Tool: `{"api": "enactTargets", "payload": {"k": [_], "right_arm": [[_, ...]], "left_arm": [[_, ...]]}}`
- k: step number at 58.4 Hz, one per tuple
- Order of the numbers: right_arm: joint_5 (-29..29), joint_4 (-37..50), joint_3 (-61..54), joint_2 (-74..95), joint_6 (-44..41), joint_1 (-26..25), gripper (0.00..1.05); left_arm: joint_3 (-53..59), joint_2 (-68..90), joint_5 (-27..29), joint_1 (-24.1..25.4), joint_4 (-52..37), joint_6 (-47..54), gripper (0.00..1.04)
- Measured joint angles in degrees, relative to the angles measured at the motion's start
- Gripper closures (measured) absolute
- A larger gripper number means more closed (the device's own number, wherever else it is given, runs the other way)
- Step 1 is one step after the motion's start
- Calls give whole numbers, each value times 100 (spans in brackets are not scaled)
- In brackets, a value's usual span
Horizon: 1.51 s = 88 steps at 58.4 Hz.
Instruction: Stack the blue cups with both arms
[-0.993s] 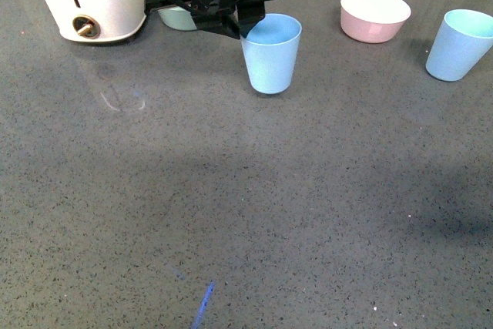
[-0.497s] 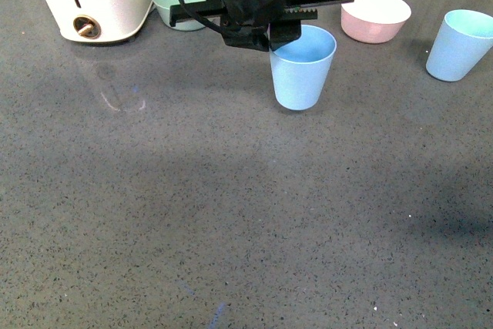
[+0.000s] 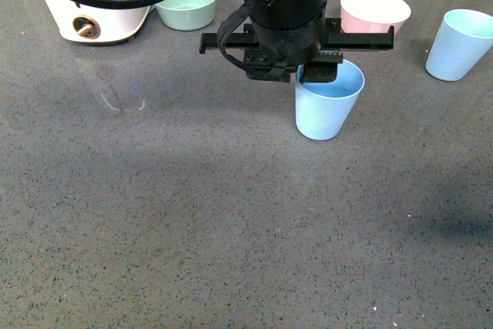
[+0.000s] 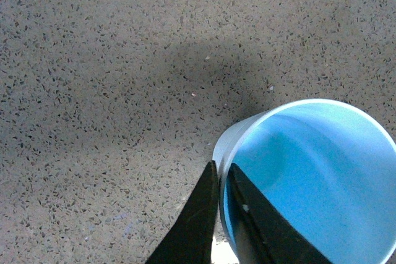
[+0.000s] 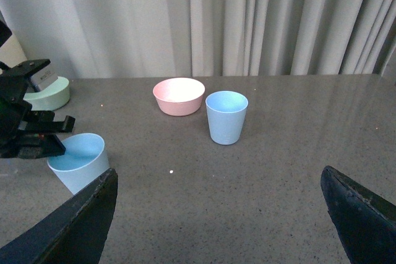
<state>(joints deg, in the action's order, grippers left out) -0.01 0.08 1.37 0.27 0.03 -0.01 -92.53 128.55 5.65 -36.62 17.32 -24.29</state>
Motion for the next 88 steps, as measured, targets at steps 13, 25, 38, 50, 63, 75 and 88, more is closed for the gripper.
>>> {"api": "enactTargets", "payload": {"k": [13,25,38,50,63,75,88], "right_arm": [[2,0,0,0,0,0,9],[2,0,0,0,0,0,9],[2,0,0,0,0,0,9],[2,0,0,0,0,0,9],[0,0,0,0,0,0,9],[2,0,0,0,0,0,9],[2,0,0,0,0,0,9]], "left_arm": [[155,-105,-15,-11,-26,2,55],[317,-525,-129,-13,-125,-2,20],[675,-1252,-293,125,-243,-4,9],[1213,-2039,-667,778,-892,90,9],[1746,-2492,-1110,1626,-1762,232,9],[4459,-3700,927,2155,-6133,1987,48],[6229,-4677,518,2564,-6852,2308,87]]}}
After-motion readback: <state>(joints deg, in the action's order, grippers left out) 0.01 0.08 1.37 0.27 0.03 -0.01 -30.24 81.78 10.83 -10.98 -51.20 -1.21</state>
